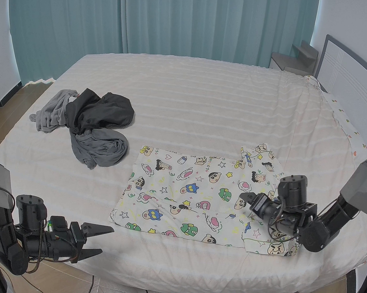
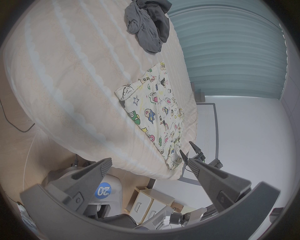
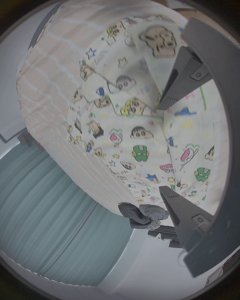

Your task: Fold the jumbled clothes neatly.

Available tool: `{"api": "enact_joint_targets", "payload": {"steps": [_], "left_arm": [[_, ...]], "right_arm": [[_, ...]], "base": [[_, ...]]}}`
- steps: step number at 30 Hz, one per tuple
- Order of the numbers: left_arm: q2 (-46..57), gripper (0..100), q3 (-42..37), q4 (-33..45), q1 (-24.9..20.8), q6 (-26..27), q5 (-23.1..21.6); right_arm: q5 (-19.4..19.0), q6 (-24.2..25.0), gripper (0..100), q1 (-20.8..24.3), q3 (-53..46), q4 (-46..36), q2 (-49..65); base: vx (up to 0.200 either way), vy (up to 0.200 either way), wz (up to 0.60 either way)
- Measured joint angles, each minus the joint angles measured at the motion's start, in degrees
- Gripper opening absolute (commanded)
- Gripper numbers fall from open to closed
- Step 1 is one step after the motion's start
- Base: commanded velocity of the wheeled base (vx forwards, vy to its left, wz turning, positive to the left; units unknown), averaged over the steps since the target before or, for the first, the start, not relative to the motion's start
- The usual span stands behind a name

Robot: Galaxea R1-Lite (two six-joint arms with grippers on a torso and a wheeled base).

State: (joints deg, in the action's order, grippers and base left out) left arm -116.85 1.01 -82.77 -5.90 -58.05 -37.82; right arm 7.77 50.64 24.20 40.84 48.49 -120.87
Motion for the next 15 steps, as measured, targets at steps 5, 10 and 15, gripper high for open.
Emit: {"api": "enact_joint_targets", "payload": {"steps": [5,10,15], "left_arm": [[0.0,100,0.0,0.0,-0.02,0.0,0.0],[0.0,100,0.0,0.0,-0.05,0.0,0.02],[0.0,100,0.0,0.0,-0.02,-0.02,0.07]], "right_arm": [[-5.53,0.16,100,-5.38,-7.17,0.3,3.54],[-8.01,0.18,100,-10.73,-12.37,5.1,4.11],[-8.5,0.18,100,-13.95,-14.35,11.75,1.63]], "base": [[0.0,0.0,0.0],[0.0,0.0,0.0],[0.0,0.0,0.0]]}}
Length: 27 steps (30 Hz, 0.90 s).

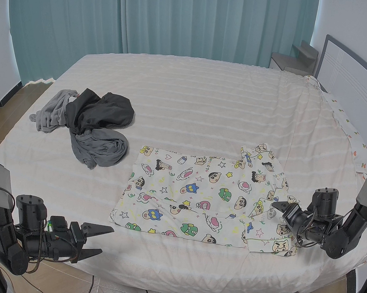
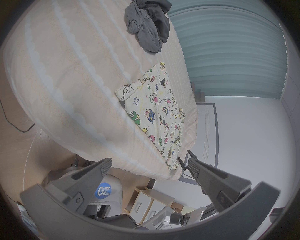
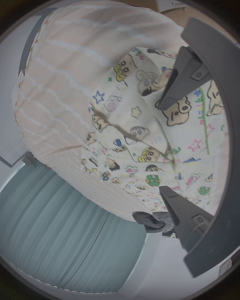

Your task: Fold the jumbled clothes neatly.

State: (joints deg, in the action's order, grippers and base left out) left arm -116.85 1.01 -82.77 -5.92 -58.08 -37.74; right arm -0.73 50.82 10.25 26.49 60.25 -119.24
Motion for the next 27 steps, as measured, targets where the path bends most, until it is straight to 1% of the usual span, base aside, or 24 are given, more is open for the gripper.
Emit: {"api": "enact_joint_targets", "payload": {"steps": [8,14,19,27], "left_arm": [[0.0,100,0.0,0.04,-0.02,-0.06,0.27],[0.0,100,0.0,0.01,-0.05,-0.06,0.28],[0.0,100,0.0,0.01,-0.22,-0.09,0.35],[0.06,100,0.0,-0.02,-0.52,-0.3,0.57]], "right_arm": [[-0.2,0.02,100,-4.19,-1.3,7.98,-5.96],[-0.22,-0.02,100,-4.78,-4.23,14.62,-6.75],[0.11,-0.24,100,-5.08,-5.57,16.75,-3.5],[-0.35,-0.44,100,-4.99,-9.48,16.6,5.99]], "base": [[0.0,0.0,0.0],[0.0,0.0,0.0],[0.0,0.0,0.0],[0.0,0.0,0.0]]}}
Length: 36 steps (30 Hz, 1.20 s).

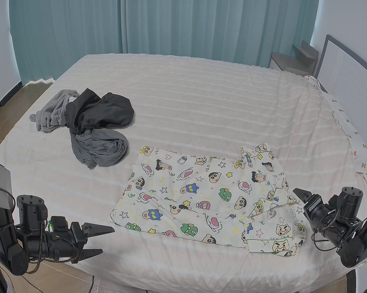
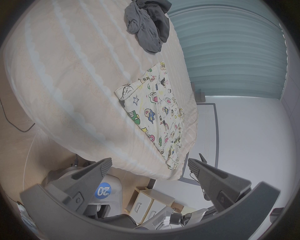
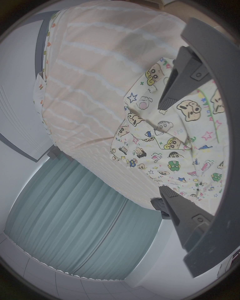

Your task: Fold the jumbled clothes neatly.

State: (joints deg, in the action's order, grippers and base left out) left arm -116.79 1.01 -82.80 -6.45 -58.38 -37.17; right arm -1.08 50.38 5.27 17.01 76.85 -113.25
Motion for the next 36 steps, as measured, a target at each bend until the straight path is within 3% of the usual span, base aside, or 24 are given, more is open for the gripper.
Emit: {"api": "enact_joint_targets", "payload": {"steps": [13,19,28,32,36], "left_arm": [[-0.27,100,0.0,-0.05,-0.16,1.12,0.2],[-0.41,100,0.0,-0.05,-0.16,1.27,0.22],[-0.33,100,0.0,-0.29,-0.13,2.16,1.16],[-0.11,100,-0.02,-2.29,-0.24,4.38,4.3],[0.0,100,0.55,-4.86,-1.29,7.83,12.81]], "right_arm": [[-0.22,-5.66,100,2.41,-6.21,-0.1,10.33],[-0.11,-6.07,100,3.13,-6.9,-0.07,11.18],[-0.13,-6.1,100,3.24,-7.25,-0.07,11.37],[-0.15,-6.31,100,3.28,-7.3,-0.07,11.41],[-0.15,-7.01,100,3.35,-7.61,0.06,11.61]], "base": [[0.2,0.0,0.0],[0.2,0.0,0.0],[0.0,0.0,0.0],[0.0,0.0,0.0],[0.0,0.0,0.0]]}}
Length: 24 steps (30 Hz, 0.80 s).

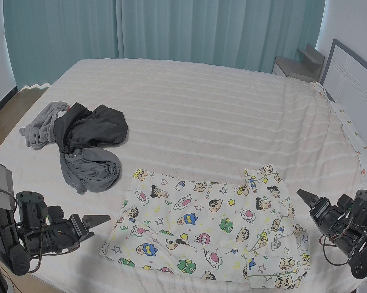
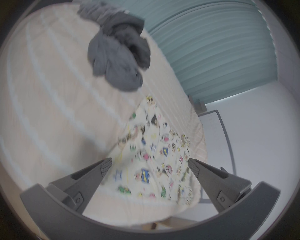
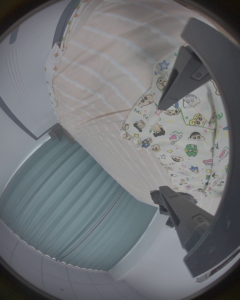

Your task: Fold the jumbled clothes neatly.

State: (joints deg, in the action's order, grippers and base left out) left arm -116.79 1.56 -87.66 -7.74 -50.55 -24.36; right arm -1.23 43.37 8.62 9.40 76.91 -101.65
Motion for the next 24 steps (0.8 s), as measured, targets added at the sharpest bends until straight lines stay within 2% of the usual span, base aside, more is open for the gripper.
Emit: {"api": "enact_joint_targets", "payload": {"steps": [2,7,18,24], "left_arm": [[-0.02,100,1.9,-0.69,-0.61,3.32,3.75],[-0.22,100,9.74,1.94,-1.44,9.83,6.11],[-3.17,100,37.91,34.24,-1.46,18.79,7.53],[-8.37,100,55.02,48.42,-1.54,23.56,9.31]], "right_arm": [[0.0,-0.4,100,0.17,-0.17,0.13,0.18],[0.01,-1.01,100,0.66,-0.65,0.16,0.79],[0.11,-1.41,100,1.46,-1.19,0.17,1.48],[0.2,-1.61,100,1.99,-1.55,0.17,1.62]], "base": [[0.0,0.0,0.0],[0.0,0.0,0.0],[0.0,0.0,0.0],[0.0,0.0,0.0]]}}
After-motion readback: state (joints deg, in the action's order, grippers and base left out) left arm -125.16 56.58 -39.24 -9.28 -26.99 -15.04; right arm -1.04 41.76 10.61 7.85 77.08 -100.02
